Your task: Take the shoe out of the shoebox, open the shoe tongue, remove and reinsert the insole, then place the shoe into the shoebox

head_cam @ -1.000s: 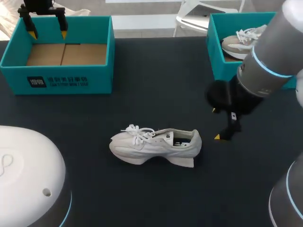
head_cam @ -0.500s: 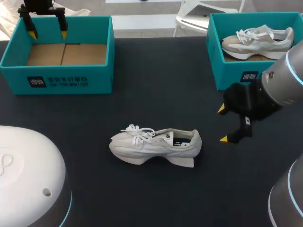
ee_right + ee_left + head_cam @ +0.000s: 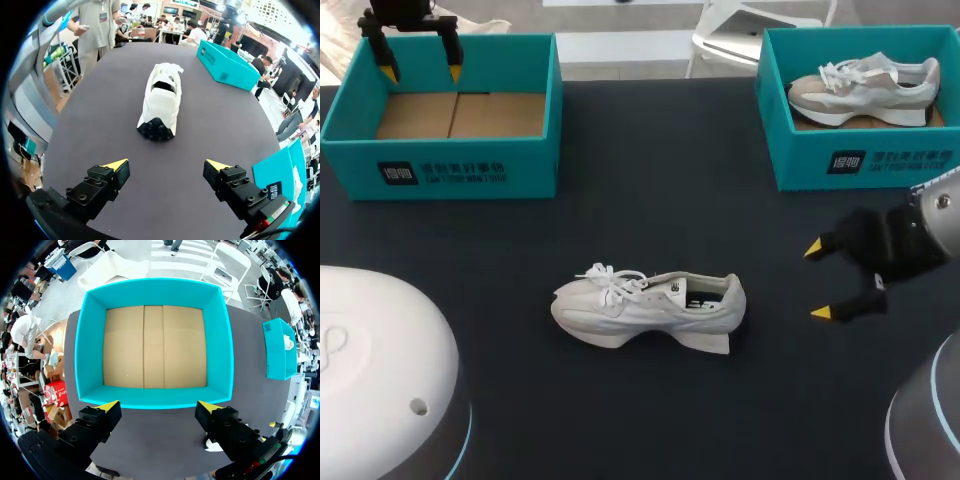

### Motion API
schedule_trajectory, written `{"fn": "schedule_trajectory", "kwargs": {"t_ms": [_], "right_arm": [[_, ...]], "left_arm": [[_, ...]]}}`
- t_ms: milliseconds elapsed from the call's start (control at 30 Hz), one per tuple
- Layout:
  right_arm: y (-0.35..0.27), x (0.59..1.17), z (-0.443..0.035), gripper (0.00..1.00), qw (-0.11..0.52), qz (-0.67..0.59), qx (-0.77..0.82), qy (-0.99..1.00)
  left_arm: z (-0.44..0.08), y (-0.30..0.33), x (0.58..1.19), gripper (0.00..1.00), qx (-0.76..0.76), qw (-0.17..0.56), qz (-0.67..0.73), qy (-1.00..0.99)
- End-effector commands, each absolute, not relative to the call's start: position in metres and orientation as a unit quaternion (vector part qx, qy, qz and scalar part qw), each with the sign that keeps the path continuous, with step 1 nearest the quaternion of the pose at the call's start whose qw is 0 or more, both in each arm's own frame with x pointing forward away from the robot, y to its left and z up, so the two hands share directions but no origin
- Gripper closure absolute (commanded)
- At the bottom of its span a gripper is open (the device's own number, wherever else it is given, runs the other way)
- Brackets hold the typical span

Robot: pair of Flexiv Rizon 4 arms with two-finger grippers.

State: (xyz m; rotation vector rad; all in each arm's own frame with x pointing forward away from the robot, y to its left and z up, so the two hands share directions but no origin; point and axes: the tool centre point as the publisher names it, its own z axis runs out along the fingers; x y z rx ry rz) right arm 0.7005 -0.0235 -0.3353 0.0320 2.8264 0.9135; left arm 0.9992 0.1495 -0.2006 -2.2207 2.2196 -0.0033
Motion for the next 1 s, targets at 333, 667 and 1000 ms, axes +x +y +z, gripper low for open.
{"fn": "schedule_trajectory", "kwargs": {"t_ms": [333,667,1000], "right_arm": [[-0.03,0.716,-0.369,0.0,0.085,0.433,0.012,0.897],[-0.029,0.717,-0.393,0.0,0.082,0.475,0.031,0.876],[-0.029,0.717,-0.396,0.0,0.081,0.48,0.032,0.873]], "left_arm": [[-0.2,0.15,0.999,0.0,-0.707,0.001,-0.001,0.707],[-0.2,0.15,0.999,0.0,-0.707,0.001,-0.001,0.707],[-0.2,0.15,0.999,0.0,-0.707,0.001,-0.001,0.707]]}}
